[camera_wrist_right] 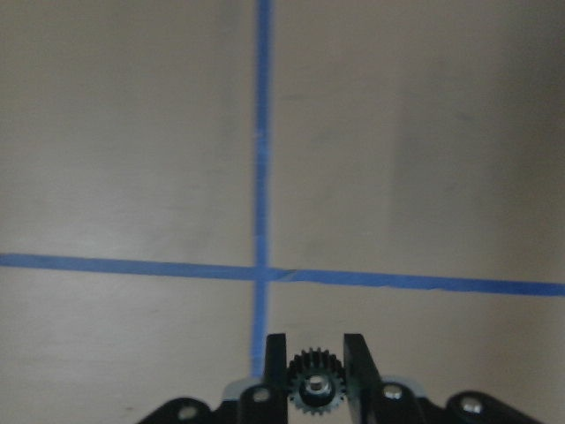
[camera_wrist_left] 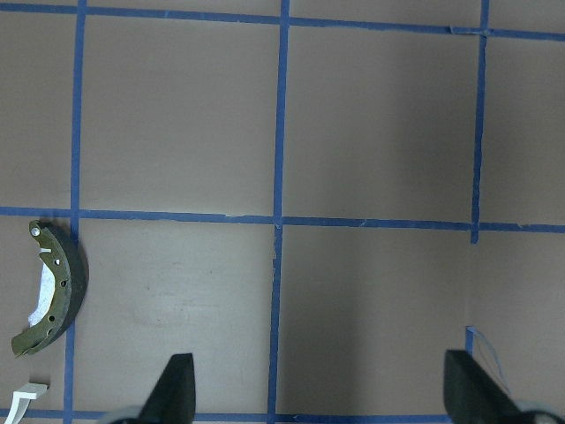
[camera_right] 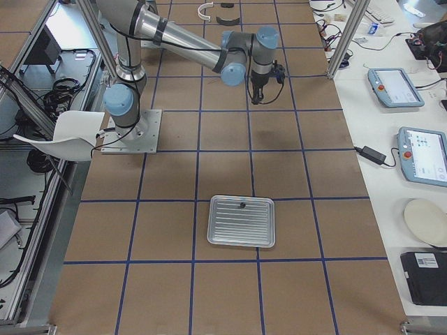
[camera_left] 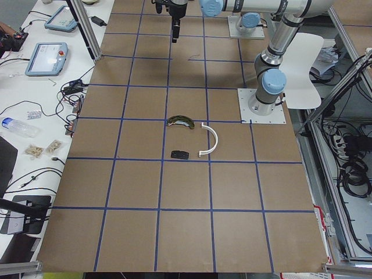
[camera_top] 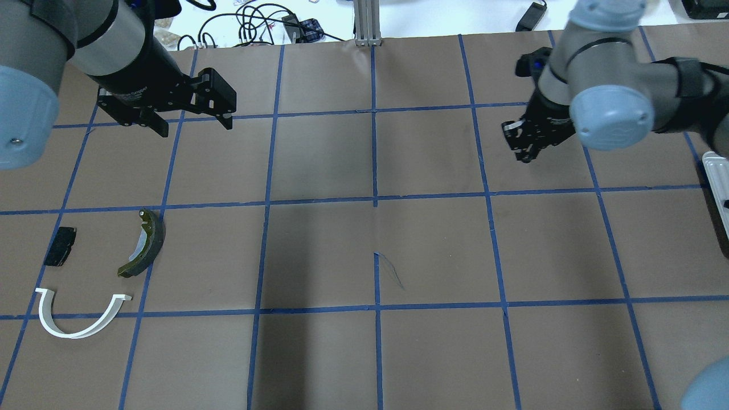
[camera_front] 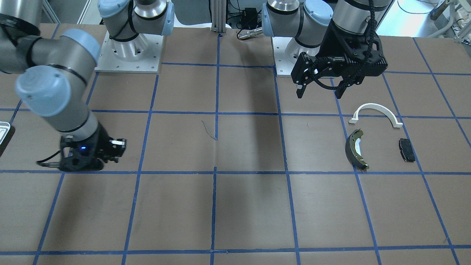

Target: Place bearing gear from tray to pile

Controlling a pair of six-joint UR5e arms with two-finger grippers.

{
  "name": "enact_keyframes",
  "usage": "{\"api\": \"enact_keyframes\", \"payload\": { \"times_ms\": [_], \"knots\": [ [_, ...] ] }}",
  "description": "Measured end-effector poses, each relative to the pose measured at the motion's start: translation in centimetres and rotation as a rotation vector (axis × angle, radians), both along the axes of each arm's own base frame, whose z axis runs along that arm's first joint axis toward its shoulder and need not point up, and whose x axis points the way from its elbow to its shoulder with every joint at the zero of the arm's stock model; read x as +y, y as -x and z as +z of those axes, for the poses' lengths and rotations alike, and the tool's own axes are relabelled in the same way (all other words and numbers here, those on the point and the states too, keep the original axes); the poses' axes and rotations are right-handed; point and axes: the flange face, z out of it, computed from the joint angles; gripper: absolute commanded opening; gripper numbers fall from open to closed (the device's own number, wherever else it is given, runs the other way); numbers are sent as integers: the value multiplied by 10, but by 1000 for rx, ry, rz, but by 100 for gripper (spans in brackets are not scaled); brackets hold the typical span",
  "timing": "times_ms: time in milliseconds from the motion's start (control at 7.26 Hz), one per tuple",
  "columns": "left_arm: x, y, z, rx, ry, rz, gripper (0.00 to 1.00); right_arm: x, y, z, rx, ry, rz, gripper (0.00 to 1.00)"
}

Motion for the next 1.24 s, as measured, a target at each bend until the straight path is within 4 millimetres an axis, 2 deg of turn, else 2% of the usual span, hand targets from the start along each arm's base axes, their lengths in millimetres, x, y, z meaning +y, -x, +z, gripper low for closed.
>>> {"api": "enact_keyframes", "payload": {
  "times_ms": [138,276,413,551,689,827,1102,1240],
  "knots": [
    [0,0,0,0,0,0,100,20,-73,-10,2,-6,-12,11],
    [0,0,0,0,0,0,100,38,-135,-28,4,-3,-16,11],
    [0,0,0,0,0,0,100,55,-189,-53,2,10,-18,12],
    [0,0,0,0,0,0,100,69,-226,-75,-2,18,-29,14],
    [0,0,0,0,0,0,100,79,-244,-90,-7,13,-36,50],
    [0,0,0,0,0,0,100,86,-252,-98,-17,2,-36,88],
    [0,2,-3,6,-6,-2,100,80,-258,-93,-67,99,23,100],
    [0,4,-10,5,-21,-3,100,74,-253,-86,-81,142,51,100]
  ]
}}
